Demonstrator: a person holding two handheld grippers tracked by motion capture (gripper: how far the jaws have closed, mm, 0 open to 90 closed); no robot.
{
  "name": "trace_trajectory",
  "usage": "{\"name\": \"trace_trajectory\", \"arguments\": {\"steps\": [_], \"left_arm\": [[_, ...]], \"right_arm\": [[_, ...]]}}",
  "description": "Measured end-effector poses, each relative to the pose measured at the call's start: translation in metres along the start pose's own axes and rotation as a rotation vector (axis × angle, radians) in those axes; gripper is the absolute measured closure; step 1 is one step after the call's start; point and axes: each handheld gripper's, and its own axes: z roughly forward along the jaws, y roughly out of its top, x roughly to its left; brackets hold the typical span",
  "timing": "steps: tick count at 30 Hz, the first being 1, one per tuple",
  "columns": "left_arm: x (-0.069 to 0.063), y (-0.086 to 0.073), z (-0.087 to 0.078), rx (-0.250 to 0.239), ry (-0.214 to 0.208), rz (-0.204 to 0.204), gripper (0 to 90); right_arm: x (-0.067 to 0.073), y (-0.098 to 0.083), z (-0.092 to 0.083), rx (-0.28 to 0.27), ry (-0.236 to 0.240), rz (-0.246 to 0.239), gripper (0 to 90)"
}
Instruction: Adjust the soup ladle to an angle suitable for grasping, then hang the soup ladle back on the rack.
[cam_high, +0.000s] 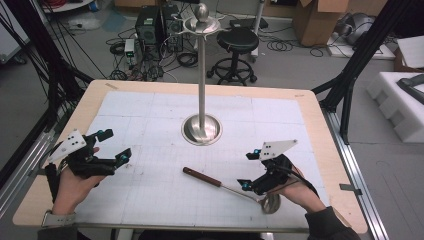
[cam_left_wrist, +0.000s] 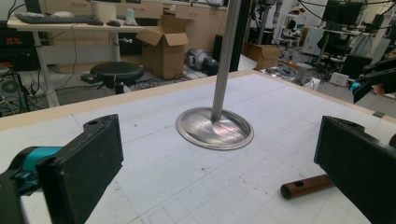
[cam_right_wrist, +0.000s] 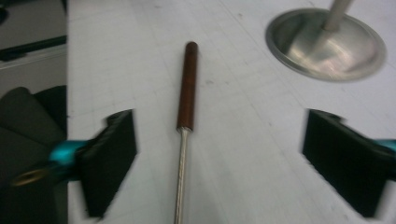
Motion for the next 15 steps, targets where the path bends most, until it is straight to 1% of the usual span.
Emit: {"name": "trace_trajectory", "arguments": {"steps": [1,2,4,5,6,7,8,10,11,12,15], "left_arm": [[0.0001,0.0000,0.0001,-0.001,0.000,-0.001,1.7],[0.0002,0.0002,0.0002,-0.002,0.000,-0.001,1.7],[0.0001,0.0003,0.0004,-0.002,0.000,-0.001,1.7],[0.0000,0.0005,0.0006,-0.002,-0.001,0.000,1.7],[-0.0002,0.0005,0.0008,-0.002,-0.001,0.001,1.8],[-0.0005,0.0007,0.0012,-0.001,-0.001,0.002,1.7],[-0.0006,0.0007,0.0014,0.001,-0.001,0.003,1.7],[-0.0008,0.0007,0.0016,0.002,-0.002,0.004,1.7],[-0.0007,0.0009,0.0016,0.004,-0.003,0.005,1.7],[-0.0005,0.0008,0.0017,0.004,-0.003,0.005,1.8],[-0.0004,0.0006,0.0021,0.007,0.000,0.001,1.7]], "right_arm": [[0.0018,-0.0016,-0.0008,0.010,-0.039,0.006,0.0],[0.0026,-0.0043,-0.0029,0.039,-0.075,0.040,0.0],[0.0029,-0.0051,-0.0034,0.047,-0.082,0.048,0.0],[0.0029,-0.0062,-0.0037,0.056,-0.088,0.043,0.0],[0.0037,-0.0070,-0.0043,0.067,-0.085,0.026,0.0],[0.0047,-0.0084,-0.0044,0.092,-0.080,0.020,0.0],[0.0048,-0.0088,-0.0039,0.104,-0.075,0.028,0.0],[0.0049,-0.0097,-0.0017,0.128,-0.072,0.028,0.0],[0.0049,-0.0097,-0.0017,0.128,-0.072,0.028,0.0],[0.0054,-0.0096,0.0009,0.161,-0.062,0.018,0.0],[0.0060,-0.0089,0.0041,0.173,-0.054,0.010,0.0]]}}
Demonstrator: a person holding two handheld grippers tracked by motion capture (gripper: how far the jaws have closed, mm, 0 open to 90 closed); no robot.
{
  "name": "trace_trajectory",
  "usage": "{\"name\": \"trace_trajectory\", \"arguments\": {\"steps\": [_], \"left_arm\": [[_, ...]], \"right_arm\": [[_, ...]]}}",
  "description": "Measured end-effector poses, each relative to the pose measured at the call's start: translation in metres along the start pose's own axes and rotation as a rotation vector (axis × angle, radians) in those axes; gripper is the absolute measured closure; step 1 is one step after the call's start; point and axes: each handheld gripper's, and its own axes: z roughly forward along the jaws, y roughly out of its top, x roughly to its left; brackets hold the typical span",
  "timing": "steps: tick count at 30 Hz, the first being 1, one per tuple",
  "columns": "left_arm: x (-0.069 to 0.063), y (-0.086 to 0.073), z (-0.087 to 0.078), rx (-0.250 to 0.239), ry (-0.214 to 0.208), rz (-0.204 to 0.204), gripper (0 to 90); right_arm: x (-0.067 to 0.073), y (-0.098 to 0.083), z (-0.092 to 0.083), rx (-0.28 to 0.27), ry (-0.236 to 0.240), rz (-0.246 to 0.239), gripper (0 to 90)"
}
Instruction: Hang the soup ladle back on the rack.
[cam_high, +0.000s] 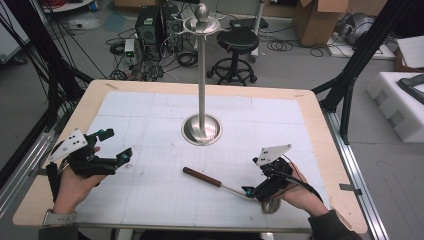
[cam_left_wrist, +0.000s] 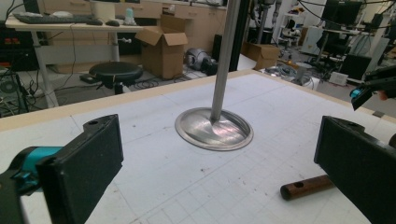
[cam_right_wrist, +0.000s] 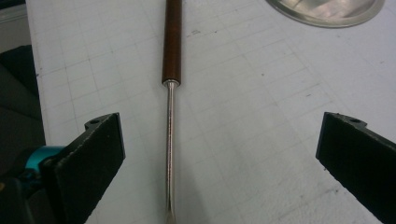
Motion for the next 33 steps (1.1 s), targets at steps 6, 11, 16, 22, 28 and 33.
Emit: {"name": "trace_trajectory", "arguments": {"steps": [6,11,16,22,28,33], "left_arm": [[0.000,0.000,0.000,-0.004,-0.004,0.000,1.7],[0.000,0.000,-0.001,-0.004,-0.004,0.000,1.7],[0.001,0.001,-0.002,-0.008,-0.004,-0.003,1.7],[0.001,0.001,-0.002,-0.009,-0.003,-0.004,1.7],[0.001,0.000,-0.002,-0.005,0.000,-0.006,1.8],[0.001,0.000,-0.002,-0.009,0.000,-0.007,1.8]], "right_arm": [[0.007,0.004,0.014,0.098,0.044,-0.036,0.0],[0.010,0.008,0.025,0.167,0.058,-0.063,0.4],[0.010,0.009,0.033,0.227,0.083,-0.075,7.0],[0.010,0.007,0.039,0.297,0.098,-0.078,27.3],[0.014,0.003,0.041,0.365,0.106,-0.069,44.9],[0.015,0.003,0.041,0.397,0.094,-0.055,59.4]]}}
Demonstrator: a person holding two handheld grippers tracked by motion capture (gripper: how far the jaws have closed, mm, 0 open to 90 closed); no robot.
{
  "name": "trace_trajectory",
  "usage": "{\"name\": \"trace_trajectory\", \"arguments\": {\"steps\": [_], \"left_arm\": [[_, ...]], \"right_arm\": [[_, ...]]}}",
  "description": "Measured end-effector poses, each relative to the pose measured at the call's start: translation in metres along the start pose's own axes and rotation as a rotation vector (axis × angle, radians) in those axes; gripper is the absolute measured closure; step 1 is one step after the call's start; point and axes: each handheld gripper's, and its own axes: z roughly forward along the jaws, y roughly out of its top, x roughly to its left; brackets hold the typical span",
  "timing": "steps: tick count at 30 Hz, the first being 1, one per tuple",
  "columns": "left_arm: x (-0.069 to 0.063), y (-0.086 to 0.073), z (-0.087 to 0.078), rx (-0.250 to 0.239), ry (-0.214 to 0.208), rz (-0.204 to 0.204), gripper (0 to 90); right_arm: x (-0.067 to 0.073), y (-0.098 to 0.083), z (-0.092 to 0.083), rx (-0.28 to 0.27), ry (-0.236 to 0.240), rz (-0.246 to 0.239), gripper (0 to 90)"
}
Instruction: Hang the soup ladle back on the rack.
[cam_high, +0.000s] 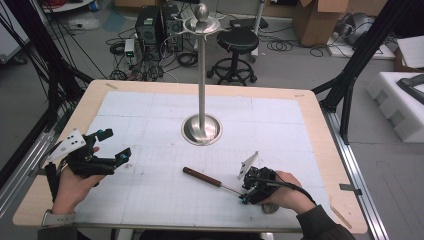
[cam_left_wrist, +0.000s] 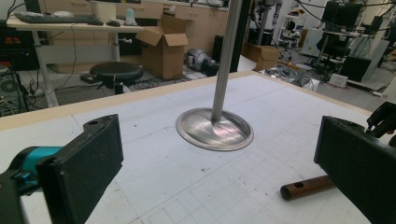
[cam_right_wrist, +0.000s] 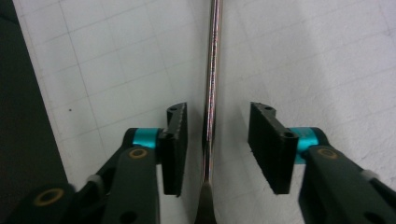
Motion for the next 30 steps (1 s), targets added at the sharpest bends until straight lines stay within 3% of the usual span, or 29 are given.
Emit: {"name": "trace_trajectory", "arguments": {"steps": [8,10,17,19,26,30], "left_arm": [[0.000,0.000,0.000,-0.001,-0.001,0.000,1.7],[0.000,0.000,0.000,0.000,-0.002,-0.001,1.8],[0.000,0.000,-0.001,-0.006,-0.002,-0.003,1.8],[0.000,0.000,-0.001,-0.006,-0.002,-0.002,1.7],[0.001,0.000,-0.001,-0.006,0.001,-0.004,1.8],[0.001,0.000,-0.001,-0.004,0.003,-0.002,1.7]], "right_arm": [[0.004,0.006,0.000,0.058,-0.024,-0.028,70.7],[0.005,0.009,0.000,0.084,-0.016,-0.025,80.1],[0.005,0.007,0.000,0.073,-0.011,-0.010,83.7],[0.005,0.005,0.000,0.056,-0.015,-0.025,84.0],[0.005,0.000,-0.006,0.004,-0.047,-0.007,84.3],[0.000,-0.007,-0.015,-0.075,-0.058,0.019,84.3]]}}
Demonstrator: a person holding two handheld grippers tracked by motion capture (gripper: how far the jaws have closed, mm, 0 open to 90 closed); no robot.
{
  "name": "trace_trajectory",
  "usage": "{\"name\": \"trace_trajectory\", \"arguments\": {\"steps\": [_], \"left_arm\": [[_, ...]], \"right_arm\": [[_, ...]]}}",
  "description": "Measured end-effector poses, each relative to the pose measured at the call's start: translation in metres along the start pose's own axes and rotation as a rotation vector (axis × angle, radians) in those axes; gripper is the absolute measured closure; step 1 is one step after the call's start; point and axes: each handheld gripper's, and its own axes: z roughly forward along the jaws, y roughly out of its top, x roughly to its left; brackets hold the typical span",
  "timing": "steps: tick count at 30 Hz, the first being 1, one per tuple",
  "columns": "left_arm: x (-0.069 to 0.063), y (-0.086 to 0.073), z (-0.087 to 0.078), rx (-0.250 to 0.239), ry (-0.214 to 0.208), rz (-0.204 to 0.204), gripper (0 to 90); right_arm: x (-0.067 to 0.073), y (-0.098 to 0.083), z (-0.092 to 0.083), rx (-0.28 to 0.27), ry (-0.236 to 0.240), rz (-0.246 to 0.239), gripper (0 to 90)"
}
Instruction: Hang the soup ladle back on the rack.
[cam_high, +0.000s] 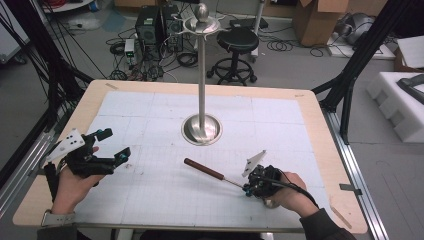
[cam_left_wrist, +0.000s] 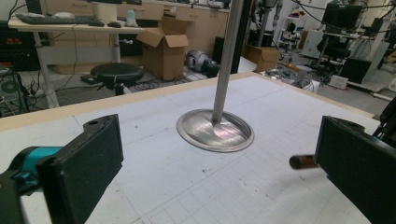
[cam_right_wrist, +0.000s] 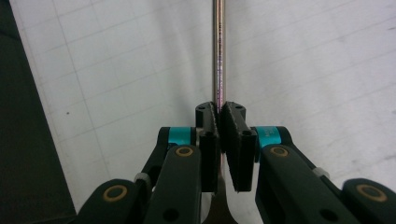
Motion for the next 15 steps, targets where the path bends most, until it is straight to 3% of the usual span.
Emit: {"name": "trace_trajectory", "arguments": {"steps": [4,10,11,14,15], "left_arm": [[0.000,0.000,0.000,-0.003,0.000,-0.003,1.7],[-0.001,0.000,0.000,-0.002,-0.002,-0.001,1.7],[-0.001,0.000,0.000,-0.002,-0.002,-0.001,1.7],[0.000,0.000,-0.001,-0.004,-0.002,-0.001,1.7],[0.000,0.000,-0.001,-0.004,-0.002,-0.001,1.7]], "right_arm": [[-0.002,-0.004,-0.005,-0.039,0.005,0.010,84.3],[-0.007,-0.012,-0.019,-0.158,0.001,0.038,84.3],[-0.007,-0.012,-0.019,-0.158,0.001,0.038,84.3],[-0.012,-0.015,-0.027,-0.234,0.003,0.048,84.3],[-0.012,-0.015,-0.027,-0.234,0.003,0.048,84.3]]}}
